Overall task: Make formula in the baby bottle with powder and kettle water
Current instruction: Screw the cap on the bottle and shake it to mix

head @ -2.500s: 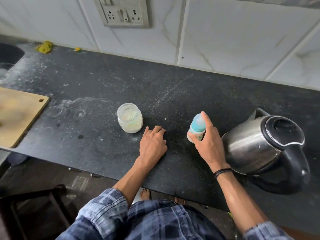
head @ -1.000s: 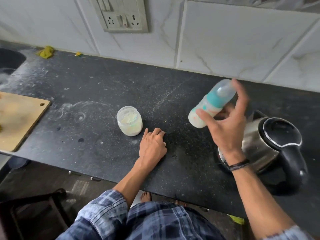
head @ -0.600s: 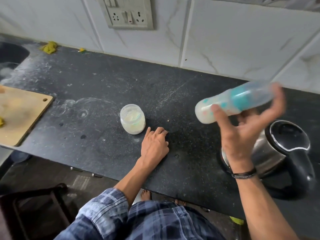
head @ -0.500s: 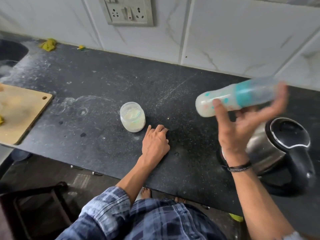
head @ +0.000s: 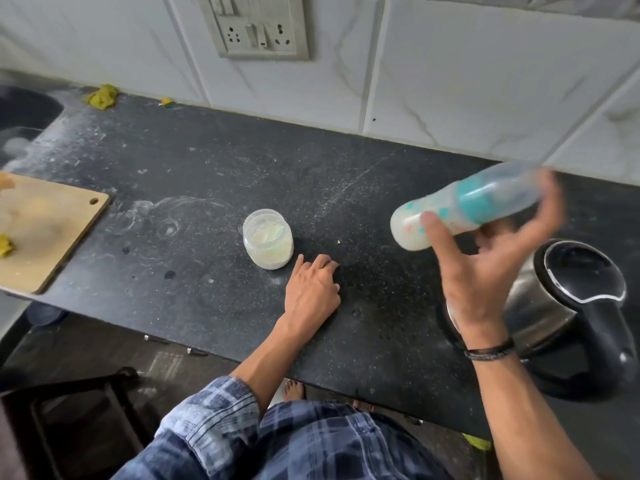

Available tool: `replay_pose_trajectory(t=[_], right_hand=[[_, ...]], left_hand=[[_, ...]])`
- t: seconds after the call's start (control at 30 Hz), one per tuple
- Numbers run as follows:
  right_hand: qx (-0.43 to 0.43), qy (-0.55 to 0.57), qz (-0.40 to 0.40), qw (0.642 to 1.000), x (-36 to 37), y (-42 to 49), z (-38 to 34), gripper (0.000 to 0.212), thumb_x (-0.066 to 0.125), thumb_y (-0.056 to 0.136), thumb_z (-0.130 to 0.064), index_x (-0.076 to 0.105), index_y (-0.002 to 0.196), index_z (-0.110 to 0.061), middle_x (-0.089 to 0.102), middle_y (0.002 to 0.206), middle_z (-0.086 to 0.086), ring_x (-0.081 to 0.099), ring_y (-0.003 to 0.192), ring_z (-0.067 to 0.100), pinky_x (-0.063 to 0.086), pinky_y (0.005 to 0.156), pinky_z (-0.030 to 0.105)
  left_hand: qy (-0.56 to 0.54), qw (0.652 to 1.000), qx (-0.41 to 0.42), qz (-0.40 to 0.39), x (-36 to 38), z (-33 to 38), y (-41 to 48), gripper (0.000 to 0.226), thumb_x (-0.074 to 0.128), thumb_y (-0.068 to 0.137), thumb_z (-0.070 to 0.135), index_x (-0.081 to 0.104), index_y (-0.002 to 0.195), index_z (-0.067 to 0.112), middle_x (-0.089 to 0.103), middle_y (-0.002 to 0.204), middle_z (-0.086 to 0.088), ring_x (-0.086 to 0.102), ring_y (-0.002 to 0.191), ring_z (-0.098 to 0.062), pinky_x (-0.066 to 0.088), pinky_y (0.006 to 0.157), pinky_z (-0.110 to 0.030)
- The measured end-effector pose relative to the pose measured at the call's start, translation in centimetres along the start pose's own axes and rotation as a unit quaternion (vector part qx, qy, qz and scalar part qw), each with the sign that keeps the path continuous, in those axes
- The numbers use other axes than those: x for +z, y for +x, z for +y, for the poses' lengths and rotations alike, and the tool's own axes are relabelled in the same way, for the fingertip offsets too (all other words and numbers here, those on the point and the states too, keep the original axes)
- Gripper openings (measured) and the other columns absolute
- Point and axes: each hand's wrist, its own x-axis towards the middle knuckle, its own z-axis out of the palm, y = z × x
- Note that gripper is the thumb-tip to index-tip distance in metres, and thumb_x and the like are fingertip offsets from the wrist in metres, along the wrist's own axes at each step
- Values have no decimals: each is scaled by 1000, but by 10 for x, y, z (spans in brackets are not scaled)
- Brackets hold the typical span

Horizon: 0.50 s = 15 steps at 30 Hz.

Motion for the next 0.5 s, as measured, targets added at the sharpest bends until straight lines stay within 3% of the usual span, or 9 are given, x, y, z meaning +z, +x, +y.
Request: replay_pose_trajectory(t=[0.07, 0.17, 0.23, 0.3, 0.37, 0.47, 0.5], right_hand=[[-21, -1, 29, 999, 2, 1, 1, 105, 86, 76, 7, 12, 148, -12, 27, 150, 1, 55, 132, 14, 56, 100, 51], [40, -51, -35, 997, 5, 3, 11, 98, 92, 76, -14, 29, 149, -29, 50, 144, 4, 66, 116, 15, 59, 91, 56], [27, -18, -17, 999, 4, 3, 5, 97, 90, 77, -5, 27, 149, -27, 47, 146, 5, 65, 120, 23, 57, 92, 58], [-13, 46, 38, 998, 3, 5, -7, 100, 83, 79, 9, 15, 148, -12, 32, 151, 0, 58, 131, 25, 56, 98, 57], [-34, 44, 61, 997, 3, 11, -5, 105, 83, 79, 8, 8, 149, -11, 28, 151, -2, 53, 135, 25, 55, 100, 57], [42, -5, -10, 999, 6, 15, 8, 97, 90, 79, -10, 26, 151, -23, 56, 141, 3, 68, 116, 25, 58, 90, 59], [50, 4, -7, 999, 6, 14, 5, 95, 89, 79, -8, 28, 150, -24, 55, 142, 8, 69, 114, 26, 59, 90, 57]], left_hand=[[-1, 1000, -2, 1, 1, 4, 1, 49, 65, 92, 23, 58, 140, 17, 54, 142, 4, 57, 123, -25, 11, 125, -42], [7, 1000, -3, -2, -1, 3, 2, 49, 64, 93, 24, 57, 141, 18, 53, 143, 4, 58, 123, -25, 11, 126, -42], [7, 1000, 2, 2, -2, 0, 1, 49, 63, 94, 25, 57, 141, 18, 52, 144, 4, 58, 123, -24, 11, 126, -42], [8, 1000, 4, 0, -2, 2, 0, 49, 63, 93, 25, 57, 141, 18, 52, 144, 4, 57, 124, -23, 11, 125, -42], [8, 1000, 4, 0, 0, 5, 1, 49, 64, 92, 24, 57, 141, 18, 53, 143, 4, 57, 124, -24, 11, 125, -41], [17, 1000, 0, -3, -1, 4, 3, 49, 64, 93, 25, 57, 141, 18, 52, 144, 4, 59, 122, -25, 11, 126, -42], [17, 1000, 0, -5, -2, 2, 4, 49, 64, 93, 26, 57, 141, 18, 52, 144, 4, 59, 122, -25, 11, 126, -42]])
